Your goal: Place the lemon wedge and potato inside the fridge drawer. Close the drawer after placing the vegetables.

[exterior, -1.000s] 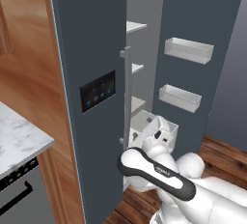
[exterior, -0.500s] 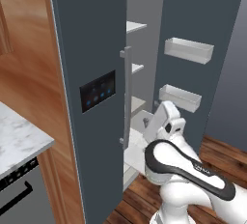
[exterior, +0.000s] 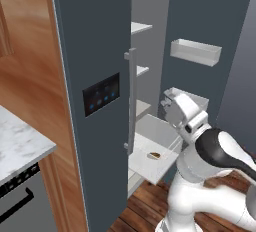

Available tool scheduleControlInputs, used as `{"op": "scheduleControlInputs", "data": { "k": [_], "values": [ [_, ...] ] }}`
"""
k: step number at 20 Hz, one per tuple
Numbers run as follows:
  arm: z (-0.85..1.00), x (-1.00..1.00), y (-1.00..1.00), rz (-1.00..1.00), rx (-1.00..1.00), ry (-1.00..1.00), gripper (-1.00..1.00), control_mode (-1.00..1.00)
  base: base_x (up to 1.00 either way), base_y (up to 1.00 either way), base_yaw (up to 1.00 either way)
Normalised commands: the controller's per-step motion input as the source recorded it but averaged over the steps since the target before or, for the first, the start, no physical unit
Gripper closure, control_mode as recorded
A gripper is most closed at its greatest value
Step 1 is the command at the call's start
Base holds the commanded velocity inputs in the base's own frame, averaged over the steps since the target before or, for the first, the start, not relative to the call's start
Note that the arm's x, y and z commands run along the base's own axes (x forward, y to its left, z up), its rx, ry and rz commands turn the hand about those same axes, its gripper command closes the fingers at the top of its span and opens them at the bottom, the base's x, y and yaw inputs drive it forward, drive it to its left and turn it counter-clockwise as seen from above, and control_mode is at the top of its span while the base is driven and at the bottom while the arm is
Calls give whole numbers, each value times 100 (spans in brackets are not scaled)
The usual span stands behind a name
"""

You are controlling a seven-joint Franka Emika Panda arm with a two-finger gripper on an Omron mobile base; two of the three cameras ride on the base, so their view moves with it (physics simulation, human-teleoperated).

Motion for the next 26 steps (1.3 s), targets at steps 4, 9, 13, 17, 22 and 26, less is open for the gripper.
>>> {"op": "scheduleControlInputs", "data": {
  "k": [4,9,13,17,22,26],
  "values": [
    [50,-60,-5,-16,-67,-53,-100,-100,0,0,0],
    [11,-35,0,-26,-77,-55,-100,-100,0,0,0],
    [13,-8,0,-24,-81,-56,-100,-100,0,0,0],
    [50,0,0,-18,-78,-44,-100,-100,0,0,0],
    [72,-1,0,-15,-67,-29,-100,-100,0,0,0],
    [-2,-28,1,-20,-30,29,-100,-100,0,0,0]
  ]
}}
